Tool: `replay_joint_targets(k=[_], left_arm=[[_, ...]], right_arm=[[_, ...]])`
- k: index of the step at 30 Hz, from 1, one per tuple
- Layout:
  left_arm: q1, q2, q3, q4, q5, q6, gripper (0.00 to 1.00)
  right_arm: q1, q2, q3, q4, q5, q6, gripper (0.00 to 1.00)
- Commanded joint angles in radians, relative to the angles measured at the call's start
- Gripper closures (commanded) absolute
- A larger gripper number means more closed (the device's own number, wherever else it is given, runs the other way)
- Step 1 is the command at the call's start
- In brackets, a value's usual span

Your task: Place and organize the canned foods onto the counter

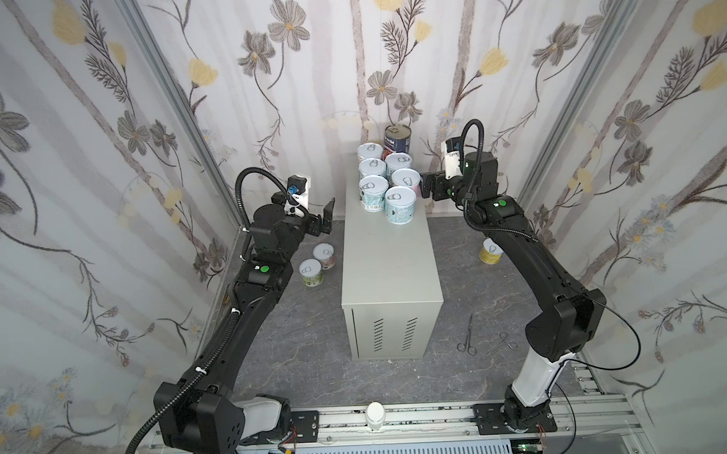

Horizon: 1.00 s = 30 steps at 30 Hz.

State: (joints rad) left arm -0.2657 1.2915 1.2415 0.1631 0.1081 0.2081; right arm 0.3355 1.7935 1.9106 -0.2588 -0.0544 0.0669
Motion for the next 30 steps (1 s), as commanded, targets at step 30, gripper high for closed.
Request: replay_joint_targets(k=[30], left_arm=[[-0.078,0.051,0.077,0.004,-0.008,0.011,0.00]], right_arm=[[0.008,0.005,-0.002,0.012,-0.038,-0.017,0.03]])
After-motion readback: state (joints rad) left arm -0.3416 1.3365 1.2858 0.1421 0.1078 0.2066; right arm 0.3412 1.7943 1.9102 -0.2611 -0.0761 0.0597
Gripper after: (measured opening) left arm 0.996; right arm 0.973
